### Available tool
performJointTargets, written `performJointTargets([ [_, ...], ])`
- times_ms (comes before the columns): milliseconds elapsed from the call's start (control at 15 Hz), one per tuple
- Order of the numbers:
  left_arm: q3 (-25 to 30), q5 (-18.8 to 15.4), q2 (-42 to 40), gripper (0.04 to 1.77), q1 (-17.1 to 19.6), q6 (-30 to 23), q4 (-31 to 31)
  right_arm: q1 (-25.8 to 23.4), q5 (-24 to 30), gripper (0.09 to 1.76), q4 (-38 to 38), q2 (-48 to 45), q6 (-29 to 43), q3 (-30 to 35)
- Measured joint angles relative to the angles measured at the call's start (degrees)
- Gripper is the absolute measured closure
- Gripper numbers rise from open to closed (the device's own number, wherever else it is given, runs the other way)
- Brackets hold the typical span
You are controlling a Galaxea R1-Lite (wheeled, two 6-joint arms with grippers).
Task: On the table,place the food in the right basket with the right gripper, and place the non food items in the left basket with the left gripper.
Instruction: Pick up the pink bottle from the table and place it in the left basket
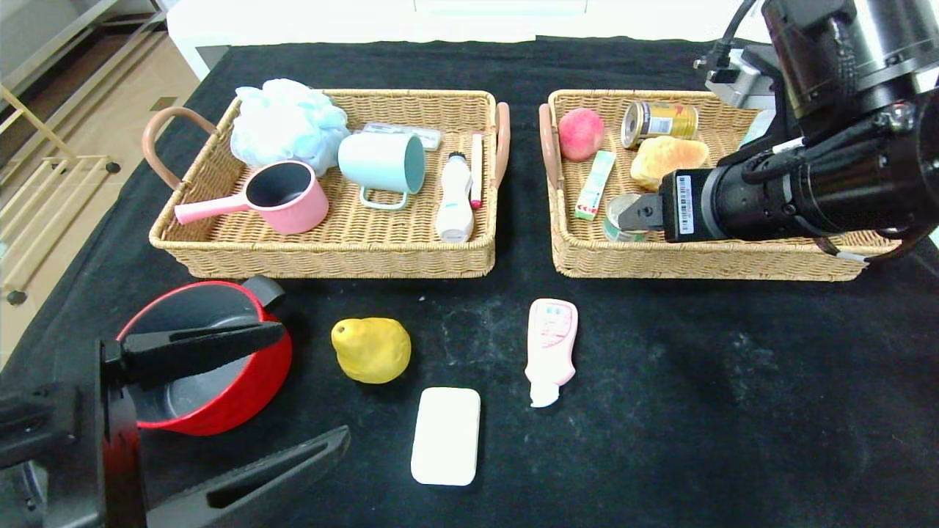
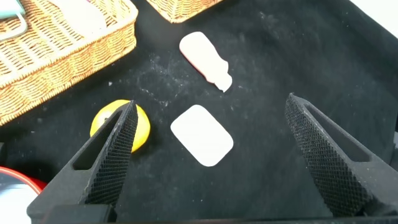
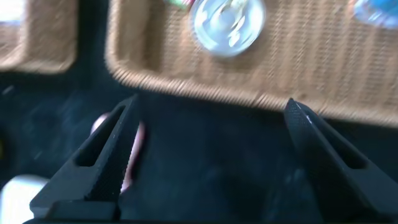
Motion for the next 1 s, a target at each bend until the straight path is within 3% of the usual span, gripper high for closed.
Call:
performJointTargets([
  [267, -0.04, 0.06, 0.37, 0.09, 0.00, -0.11, 0.00, 7.22, -0.26, 0.15, 2.94, -0.10, 6.18, 0.48],
  [533, -0.12, 0.06, 0.37, 0.09, 0.06, -0.09, 0.00, 11.90, -8.78, 0.15, 3.68, 5.08, 7.39, 0.30],
  [667, -0.11, 0.06, 0.37, 0.09, 0.01, -0.09, 0.00, 14.13, -9.83, 0.15, 3.66, 8.13, 10.36, -0.44],
  [1000, -0.12, 0.06, 0.15, 0.09, 0.06, 0.00, -0.06, 15.96, -10.68, 0.15, 3.72, 13.62, 14.56, -0.96],
])
